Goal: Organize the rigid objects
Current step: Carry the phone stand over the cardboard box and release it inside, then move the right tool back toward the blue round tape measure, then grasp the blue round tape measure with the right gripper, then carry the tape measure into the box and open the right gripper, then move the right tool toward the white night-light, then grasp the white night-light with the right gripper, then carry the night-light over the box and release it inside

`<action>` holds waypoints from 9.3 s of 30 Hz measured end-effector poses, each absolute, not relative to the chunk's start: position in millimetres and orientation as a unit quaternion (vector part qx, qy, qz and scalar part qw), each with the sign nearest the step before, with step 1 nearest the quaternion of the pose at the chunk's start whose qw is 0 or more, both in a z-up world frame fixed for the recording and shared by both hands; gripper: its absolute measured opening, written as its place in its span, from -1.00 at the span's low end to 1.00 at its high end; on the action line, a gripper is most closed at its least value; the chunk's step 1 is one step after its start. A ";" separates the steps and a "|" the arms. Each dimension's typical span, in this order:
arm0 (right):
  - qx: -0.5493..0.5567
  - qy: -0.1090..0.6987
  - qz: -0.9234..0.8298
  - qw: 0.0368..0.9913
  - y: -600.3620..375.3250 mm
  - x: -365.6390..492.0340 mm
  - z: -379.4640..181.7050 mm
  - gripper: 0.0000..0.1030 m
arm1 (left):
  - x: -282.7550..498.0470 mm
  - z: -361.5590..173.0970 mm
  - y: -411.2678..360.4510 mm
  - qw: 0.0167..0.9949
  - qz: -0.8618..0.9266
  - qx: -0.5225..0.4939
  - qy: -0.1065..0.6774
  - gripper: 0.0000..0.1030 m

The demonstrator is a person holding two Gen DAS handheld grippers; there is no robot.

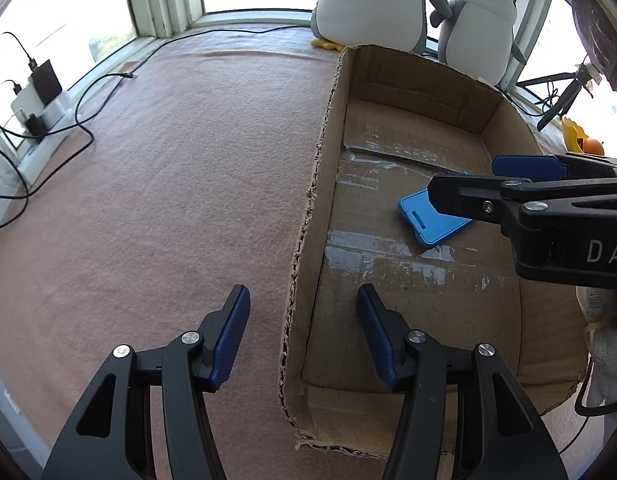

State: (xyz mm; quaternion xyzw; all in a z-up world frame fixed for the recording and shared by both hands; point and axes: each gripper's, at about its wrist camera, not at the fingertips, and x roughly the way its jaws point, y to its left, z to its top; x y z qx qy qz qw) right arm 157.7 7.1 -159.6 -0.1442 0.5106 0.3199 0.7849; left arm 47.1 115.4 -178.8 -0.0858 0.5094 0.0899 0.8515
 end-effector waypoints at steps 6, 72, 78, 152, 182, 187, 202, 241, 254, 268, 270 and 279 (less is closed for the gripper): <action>-0.110 0.500 0.317 0.799 -18.4 148.1 -130.7 0.47 | 47.1 -178.5 116.1 0.851 0.090 -0.086 0.510 0.07; -0.180 0.558 0.230 0.777 -159.9 64.0 -193.2 0.25 | 49.8 -177.9 107.6 0.853 0.098 -0.061 0.509 0.10; -0.176 0.562 0.237 0.773 -158.2 61.0 -191.6 -0.09 | 49.9 -177.8 108.1 0.853 0.098 -0.061 0.509 0.10; -0.161 0.477 0.341 0.794 -25.0 73.8 -137.8 -0.08 | 50.8 -176.4 109.8 0.855 0.094 -0.068 0.505 0.12; 0.043 0.491 0.140 0.859 -256.6 143.6 -114.0 0.17 | 51.0 -178.6 107.8 0.855 0.099 -0.055 0.506 0.12; 0.095 0.499 0.136 0.850 -270.6 173.7 -118.6 0.17 | 51.0 -178.2 107.5 0.855 0.100 -0.055 0.507 0.12; 0.182 0.549 0.113 0.808 -261.7 245.4 -155.1 0.14 | 51.4 -178.4 108.3 0.855 0.100 -0.057 0.506 0.12; 0.119 0.513 0.053 0.849 -263.4 250.9 -153.2 -0.54 | 51.6 -178.1 109.8 0.855 0.099 -0.060 0.506 0.12; 0.075 0.450 0.052 0.889 -262.6 238.0 -94.5 -0.54 | 52.4 -177.7 111.4 0.855 0.098 -0.063 0.505 0.12; 0.059 0.463 0.153 0.871 -179.4 219.7 -84.1 -0.54 | 52.1 -177.3 111.7 0.856 0.097 -0.066 0.504 0.12; 0.057 0.465 0.168 0.867 -164.0 219.0 -83.9 -0.54 | 52.1 -177.4 111.6 0.856 0.096 -0.066 0.504 0.12; 0.019 0.474 0.215 0.854 -95.4 215.7 -92.3 -0.54 | 51.1 -177.6 112.0 0.856 0.094 -0.069 0.503 0.12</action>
